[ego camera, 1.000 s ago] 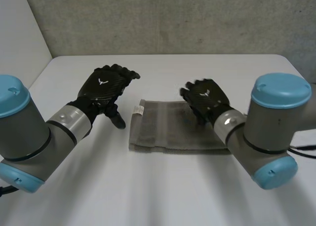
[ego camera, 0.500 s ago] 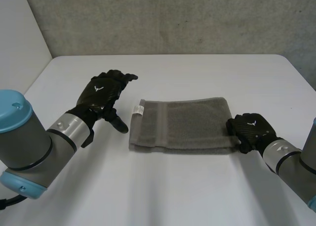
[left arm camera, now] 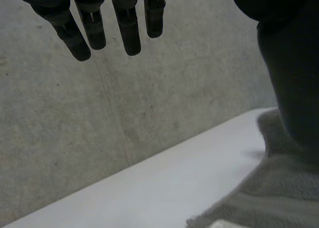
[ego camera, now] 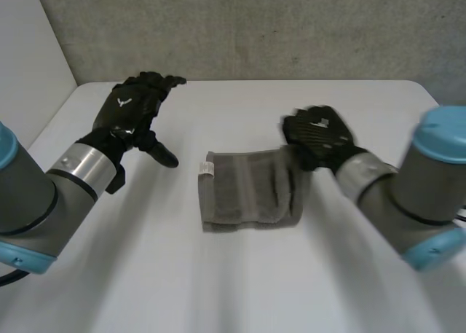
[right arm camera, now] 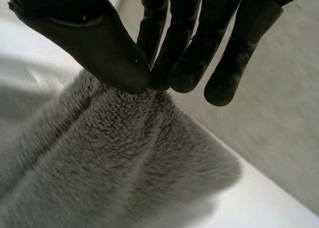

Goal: Fold the towel.

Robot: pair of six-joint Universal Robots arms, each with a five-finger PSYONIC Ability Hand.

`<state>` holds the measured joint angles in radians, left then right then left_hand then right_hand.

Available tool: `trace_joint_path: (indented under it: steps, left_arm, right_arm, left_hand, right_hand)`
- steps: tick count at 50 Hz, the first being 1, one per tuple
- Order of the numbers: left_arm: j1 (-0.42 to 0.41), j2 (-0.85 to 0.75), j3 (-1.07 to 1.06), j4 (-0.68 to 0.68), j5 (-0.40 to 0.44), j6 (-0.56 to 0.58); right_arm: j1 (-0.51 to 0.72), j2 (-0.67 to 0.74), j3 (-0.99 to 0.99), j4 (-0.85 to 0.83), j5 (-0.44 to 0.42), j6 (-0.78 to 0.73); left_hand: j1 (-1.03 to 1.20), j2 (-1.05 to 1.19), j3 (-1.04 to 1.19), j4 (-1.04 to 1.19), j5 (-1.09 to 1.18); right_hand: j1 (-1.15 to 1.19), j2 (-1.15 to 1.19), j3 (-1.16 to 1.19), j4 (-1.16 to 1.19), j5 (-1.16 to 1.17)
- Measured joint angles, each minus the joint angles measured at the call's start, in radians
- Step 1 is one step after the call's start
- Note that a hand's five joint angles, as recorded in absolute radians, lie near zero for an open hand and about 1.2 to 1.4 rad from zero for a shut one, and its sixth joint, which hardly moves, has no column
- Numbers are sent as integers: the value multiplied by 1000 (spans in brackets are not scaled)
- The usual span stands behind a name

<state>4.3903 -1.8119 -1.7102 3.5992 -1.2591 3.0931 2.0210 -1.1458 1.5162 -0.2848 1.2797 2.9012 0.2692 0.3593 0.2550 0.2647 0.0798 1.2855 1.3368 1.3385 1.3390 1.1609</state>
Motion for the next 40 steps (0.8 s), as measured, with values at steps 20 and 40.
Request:
trace_joint_path:
  steps: [20, 40]
  left_arm:
    - [20, -7, -4, 18, 4, -45]
    - [-144, -210, 137, -13, -24, -54]
  right_arm:
    - [304, 237, -272, 201, 1, 68]
    - [56, 65, -70, 146, 30, 82]
  left_hand:
    - [0, 0, 0, 0, 0]
    - [0, 0, 0, 0, 0]
  right_hand:
    - [-564, -613, -609, -609, -611]
    - [-1050, -1094, -1098, -1088, -1101]
